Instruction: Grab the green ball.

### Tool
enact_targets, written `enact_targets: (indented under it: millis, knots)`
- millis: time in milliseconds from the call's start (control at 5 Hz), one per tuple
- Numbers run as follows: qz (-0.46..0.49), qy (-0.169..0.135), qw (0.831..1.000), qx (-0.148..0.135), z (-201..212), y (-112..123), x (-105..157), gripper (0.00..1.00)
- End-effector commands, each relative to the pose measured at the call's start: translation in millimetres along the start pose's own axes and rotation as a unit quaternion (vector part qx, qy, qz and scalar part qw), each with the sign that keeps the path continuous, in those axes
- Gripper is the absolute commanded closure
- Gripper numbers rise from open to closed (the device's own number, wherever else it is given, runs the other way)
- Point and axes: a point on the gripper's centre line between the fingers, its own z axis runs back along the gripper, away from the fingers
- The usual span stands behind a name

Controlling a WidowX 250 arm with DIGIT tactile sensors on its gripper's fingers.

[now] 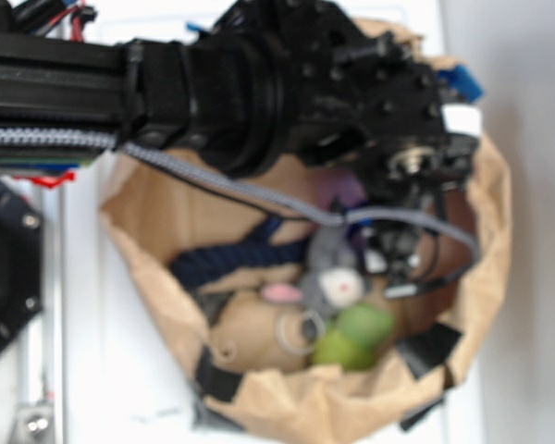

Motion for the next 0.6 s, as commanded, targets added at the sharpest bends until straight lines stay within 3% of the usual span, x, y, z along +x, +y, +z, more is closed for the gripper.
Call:
enact_targets:
  millis: [0, 200, 400]
  knots:
    - [0.004, -0.037, 0.999, 0.007, 14, 1, 29, 0.00]
    - [0.010, -0.045, 0.999, 0.019, 12, -1, 37, 0.00]
    - [0.007, -0.054, 0.997, 0.056, 7, -3, 41, 0.00]
